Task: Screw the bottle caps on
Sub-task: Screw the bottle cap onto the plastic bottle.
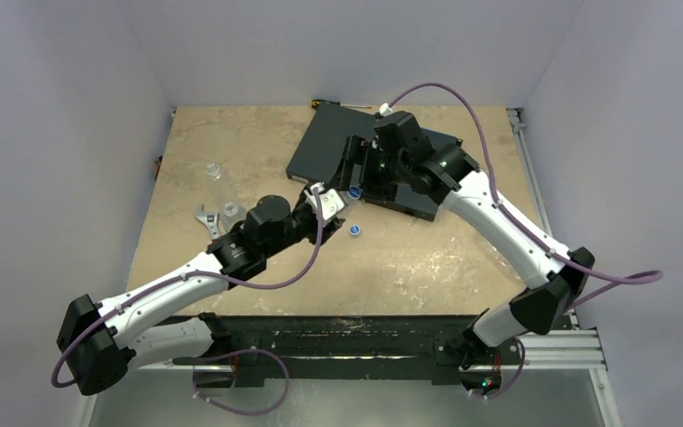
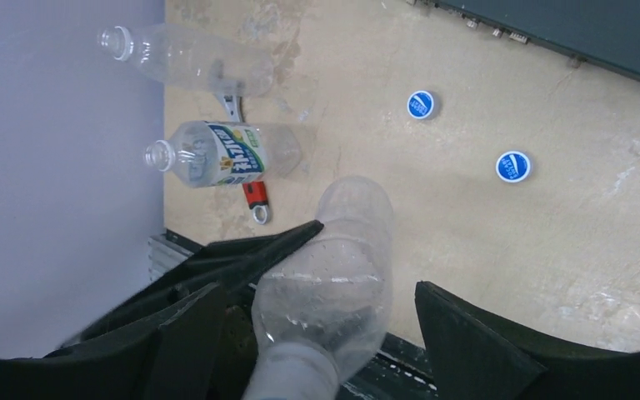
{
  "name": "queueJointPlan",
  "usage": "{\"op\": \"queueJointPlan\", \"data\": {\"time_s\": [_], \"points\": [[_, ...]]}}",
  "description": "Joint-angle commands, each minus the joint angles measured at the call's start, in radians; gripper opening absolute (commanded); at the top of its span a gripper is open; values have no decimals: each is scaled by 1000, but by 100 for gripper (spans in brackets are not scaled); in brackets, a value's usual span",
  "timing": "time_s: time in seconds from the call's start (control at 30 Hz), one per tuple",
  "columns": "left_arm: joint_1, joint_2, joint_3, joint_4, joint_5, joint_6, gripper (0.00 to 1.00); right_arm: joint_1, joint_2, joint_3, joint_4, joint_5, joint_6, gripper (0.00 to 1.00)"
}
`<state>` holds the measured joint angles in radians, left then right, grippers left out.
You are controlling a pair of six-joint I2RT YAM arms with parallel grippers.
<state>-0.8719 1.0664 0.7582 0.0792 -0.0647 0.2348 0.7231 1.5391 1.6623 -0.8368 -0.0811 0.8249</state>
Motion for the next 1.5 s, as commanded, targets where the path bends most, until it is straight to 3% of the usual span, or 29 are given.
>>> {"op": "queueJointPlan", "data": {"time_s": [0.0,0.07,0.2,0.33,0.47,0.57,0.8,1.07,1.47], "points": [[100,-23,68,-110,353,-75,0,-26,-138,38,-25,46,-77,91],[154,-13,92,-181,499,-85,0,-27,-194,13,-11,67,-130,97],[216,23,132,-294,765,-83,0,-27,-295,-55,39,15,-332,98],[247,57,133,-308,1001,-118,3,-21,-335,-109,17,-176,-548,93],[251,84,126,-301,1128,-155,2,82,-357,-173,-8,-145,-657,85],[251,95,115,-300,1171,-168,2,150,-359,-212,2,-158,-697,74],[251,88,96,-301,1192,-179,2,160,-365,-247,53,-205,-713,64],[251,93,89,-301,1204,-169,2,160,-345,-223,63,-274,-704,63],[252,96,81,-312,1196,-149,2,160,-324,-200,70,-330,-669,49]]}}
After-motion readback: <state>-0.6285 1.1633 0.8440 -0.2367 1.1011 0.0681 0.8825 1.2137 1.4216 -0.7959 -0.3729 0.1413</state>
